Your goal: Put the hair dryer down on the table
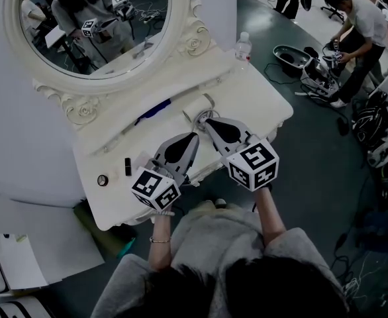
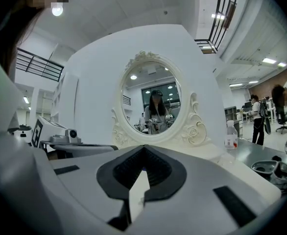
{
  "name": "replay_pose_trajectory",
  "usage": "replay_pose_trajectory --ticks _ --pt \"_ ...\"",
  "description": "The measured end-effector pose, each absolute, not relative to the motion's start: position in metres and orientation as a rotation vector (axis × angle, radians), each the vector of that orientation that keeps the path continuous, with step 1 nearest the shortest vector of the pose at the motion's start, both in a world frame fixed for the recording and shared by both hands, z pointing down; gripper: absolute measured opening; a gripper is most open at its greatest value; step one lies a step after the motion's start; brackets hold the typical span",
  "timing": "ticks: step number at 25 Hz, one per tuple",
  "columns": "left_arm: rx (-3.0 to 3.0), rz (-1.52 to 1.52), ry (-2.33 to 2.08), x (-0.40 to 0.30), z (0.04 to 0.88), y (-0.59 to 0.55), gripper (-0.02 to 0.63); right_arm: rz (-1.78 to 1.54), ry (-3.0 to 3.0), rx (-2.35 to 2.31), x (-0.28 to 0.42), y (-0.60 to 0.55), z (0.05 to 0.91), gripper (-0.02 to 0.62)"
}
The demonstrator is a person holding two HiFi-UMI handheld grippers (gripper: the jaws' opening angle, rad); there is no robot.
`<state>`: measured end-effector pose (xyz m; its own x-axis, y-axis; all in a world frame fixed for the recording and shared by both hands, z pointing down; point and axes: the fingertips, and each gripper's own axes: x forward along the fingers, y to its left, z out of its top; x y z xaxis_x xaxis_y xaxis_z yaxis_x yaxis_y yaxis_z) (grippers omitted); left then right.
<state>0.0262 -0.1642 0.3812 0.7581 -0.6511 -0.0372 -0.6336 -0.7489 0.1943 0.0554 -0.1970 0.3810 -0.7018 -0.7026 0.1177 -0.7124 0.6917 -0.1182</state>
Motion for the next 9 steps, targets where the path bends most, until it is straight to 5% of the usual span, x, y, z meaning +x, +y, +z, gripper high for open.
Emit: replay_pose_trajectory --ticks 9 --pt "2.791 -0.150 -1.012 0.0294 0.3803 -0.1656 0.005 0.234 -2.824 1.188 0.0566 -0.1980 0.3850 -0.002"
